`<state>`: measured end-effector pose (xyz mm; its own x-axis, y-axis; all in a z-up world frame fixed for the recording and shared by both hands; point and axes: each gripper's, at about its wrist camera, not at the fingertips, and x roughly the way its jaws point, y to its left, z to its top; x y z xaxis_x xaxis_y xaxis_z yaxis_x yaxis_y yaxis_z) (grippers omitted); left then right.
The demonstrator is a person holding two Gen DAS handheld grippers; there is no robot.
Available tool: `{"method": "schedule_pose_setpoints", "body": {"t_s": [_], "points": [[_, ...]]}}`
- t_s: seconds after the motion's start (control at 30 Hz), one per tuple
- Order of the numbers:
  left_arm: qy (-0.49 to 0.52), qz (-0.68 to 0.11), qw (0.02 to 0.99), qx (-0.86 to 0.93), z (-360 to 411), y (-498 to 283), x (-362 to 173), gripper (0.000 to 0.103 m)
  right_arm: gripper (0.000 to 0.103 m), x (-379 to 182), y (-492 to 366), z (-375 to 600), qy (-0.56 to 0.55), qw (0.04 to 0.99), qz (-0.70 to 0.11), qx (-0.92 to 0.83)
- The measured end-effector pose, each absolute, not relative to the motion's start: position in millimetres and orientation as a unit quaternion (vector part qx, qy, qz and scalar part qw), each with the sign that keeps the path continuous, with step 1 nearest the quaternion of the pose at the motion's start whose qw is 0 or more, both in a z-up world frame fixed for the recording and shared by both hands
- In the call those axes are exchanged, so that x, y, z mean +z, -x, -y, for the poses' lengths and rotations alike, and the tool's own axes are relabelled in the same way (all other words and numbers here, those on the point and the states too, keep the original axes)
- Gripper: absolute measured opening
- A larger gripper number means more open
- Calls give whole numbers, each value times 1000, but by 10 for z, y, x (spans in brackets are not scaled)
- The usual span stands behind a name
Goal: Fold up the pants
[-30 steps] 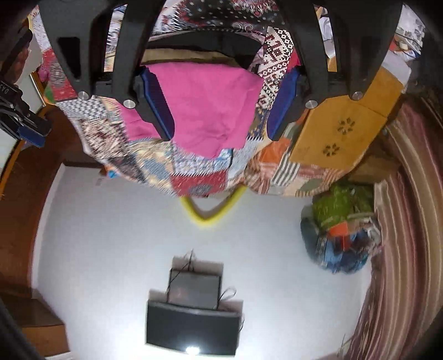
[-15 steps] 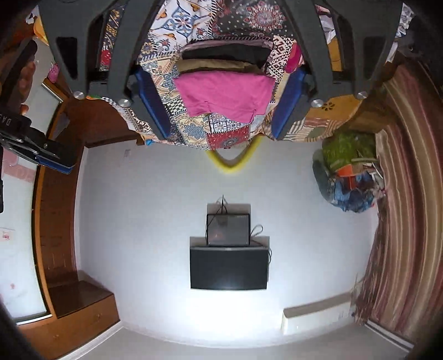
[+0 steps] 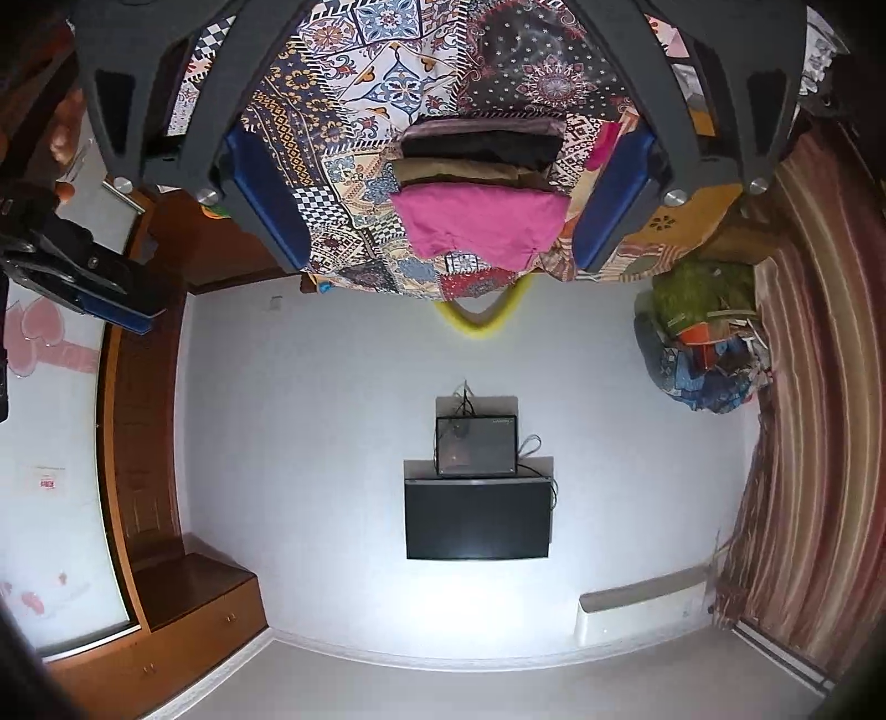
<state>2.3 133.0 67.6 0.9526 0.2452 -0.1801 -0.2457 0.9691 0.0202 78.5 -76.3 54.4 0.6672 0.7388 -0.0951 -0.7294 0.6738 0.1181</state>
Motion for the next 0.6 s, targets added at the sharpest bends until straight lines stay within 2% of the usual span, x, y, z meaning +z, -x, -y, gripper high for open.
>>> {"method": "schedule_pose_setpoints", "body": {"t_s": [0.07, 0.13, 0.6], "points": [[-2, -88, 988, 125, -1289, -3, 654, 100, 98, 553, -727, 800, -32, 919, -58, 389], [-3, -86, 989, 122, -1269, -1, 636, 100, 103, 555, -660, 827, -29, 925, -46, 375], [4, -77, 991, 110, -1149, 49, 592, 103, 103, 473, -572, 951, -24, 935, -42, 351]]}}
